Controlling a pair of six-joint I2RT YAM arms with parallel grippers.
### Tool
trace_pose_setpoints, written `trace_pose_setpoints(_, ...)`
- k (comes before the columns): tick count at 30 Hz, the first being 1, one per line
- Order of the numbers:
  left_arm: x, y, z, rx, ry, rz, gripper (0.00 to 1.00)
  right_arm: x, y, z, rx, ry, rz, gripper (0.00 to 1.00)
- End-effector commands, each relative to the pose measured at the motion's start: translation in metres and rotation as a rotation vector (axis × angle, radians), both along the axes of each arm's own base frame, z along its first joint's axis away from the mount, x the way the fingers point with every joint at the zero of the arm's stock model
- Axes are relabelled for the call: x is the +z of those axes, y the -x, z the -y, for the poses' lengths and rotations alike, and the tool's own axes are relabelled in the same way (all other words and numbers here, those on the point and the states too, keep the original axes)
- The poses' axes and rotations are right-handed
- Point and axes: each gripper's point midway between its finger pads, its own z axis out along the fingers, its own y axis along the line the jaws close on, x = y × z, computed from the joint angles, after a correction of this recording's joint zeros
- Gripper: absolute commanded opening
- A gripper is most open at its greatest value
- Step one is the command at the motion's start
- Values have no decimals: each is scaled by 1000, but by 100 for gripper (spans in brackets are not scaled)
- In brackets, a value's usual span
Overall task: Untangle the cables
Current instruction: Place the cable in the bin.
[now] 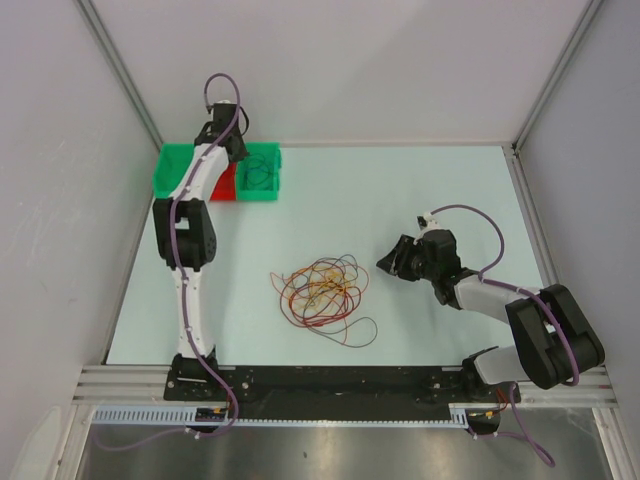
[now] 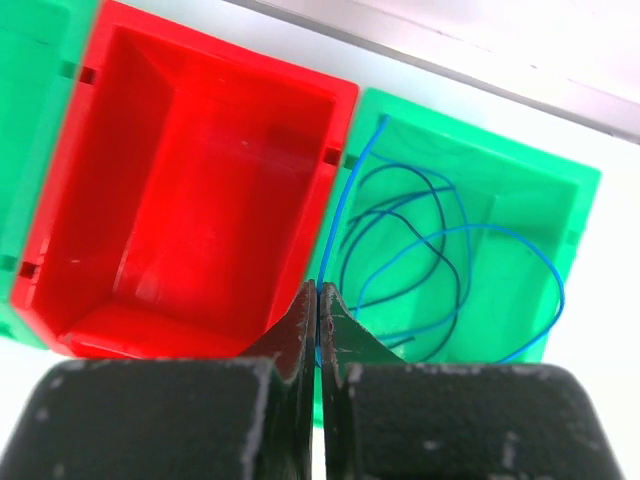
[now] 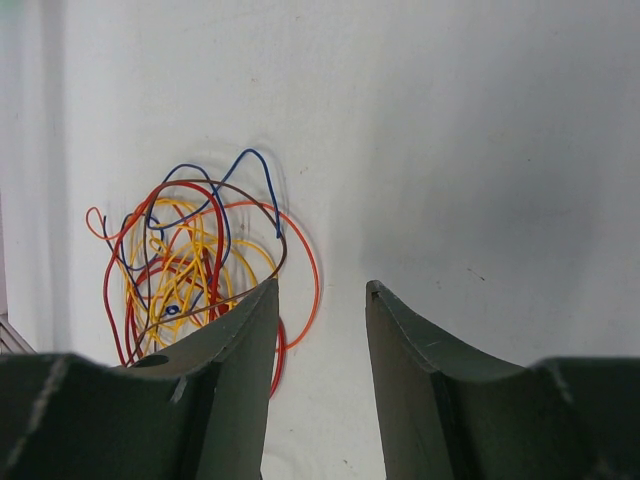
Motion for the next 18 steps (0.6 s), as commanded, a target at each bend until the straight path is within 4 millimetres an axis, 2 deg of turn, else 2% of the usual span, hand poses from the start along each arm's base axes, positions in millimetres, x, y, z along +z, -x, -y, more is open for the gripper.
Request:
trace_pose_setpoints(1, 23, -7, -21, 95, -33, 76, 0, 9, -5, -2, 2, -28, 31, 45)
trace_pose_setpoints(6, 14, -9, -34, 94, -13, 65, 0, 8, -4, -2, 5, -30, 29, 45)
trace_pose_setpoints(11, 13, -10, -34, 73, -22, 74, 0, 8, -5, -2, 2, -31, 28, 45)
trace_pose_setpoints(15, 15, -12, -13, 11, 4, 102, 0, 8, -6, -1, 0, -32, 29, 45)
trace_pose_setpoints(18, 12, -9, 11, -22, -23, 99, 1, 9, -6, -1, -2, -34, 29, 45)
